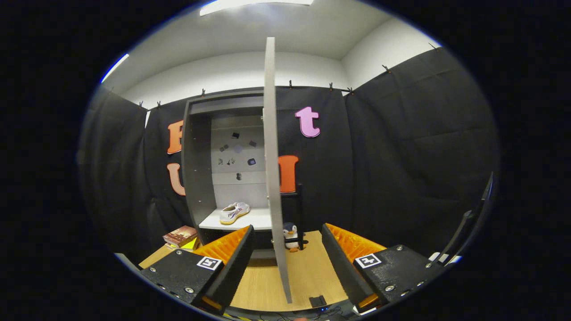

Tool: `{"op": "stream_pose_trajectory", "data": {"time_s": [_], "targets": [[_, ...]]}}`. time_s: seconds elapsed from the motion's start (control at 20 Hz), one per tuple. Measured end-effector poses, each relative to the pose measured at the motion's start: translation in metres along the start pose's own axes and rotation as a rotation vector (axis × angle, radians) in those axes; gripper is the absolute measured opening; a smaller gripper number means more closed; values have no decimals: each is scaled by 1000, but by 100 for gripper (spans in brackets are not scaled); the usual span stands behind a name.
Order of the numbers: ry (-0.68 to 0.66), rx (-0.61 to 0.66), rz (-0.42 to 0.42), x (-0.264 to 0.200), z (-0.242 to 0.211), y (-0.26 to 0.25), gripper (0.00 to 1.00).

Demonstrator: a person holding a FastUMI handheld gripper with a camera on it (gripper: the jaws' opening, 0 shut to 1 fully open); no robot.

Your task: Open the shoe cabinet door, grab the shoes and put them into the shoe cabinet, then close the shoe cabinet door.

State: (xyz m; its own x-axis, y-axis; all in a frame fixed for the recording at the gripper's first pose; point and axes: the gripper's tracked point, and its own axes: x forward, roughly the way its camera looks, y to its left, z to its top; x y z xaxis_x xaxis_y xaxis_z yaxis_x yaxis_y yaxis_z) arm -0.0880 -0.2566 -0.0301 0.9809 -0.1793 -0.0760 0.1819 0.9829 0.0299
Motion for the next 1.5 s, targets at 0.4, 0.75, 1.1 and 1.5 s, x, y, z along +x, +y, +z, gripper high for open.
{"op": "stream_pose_trajectory", "data": {"time_s": [0.4,0.75,1.1,1.5], "targets": [[-2,32,58,45,-1,-30,93],[-21,12,121,72,4,-18,93],[-18,57,164,75,-1,-2,90],[-22,24,269,72,-3,61,90]]}}
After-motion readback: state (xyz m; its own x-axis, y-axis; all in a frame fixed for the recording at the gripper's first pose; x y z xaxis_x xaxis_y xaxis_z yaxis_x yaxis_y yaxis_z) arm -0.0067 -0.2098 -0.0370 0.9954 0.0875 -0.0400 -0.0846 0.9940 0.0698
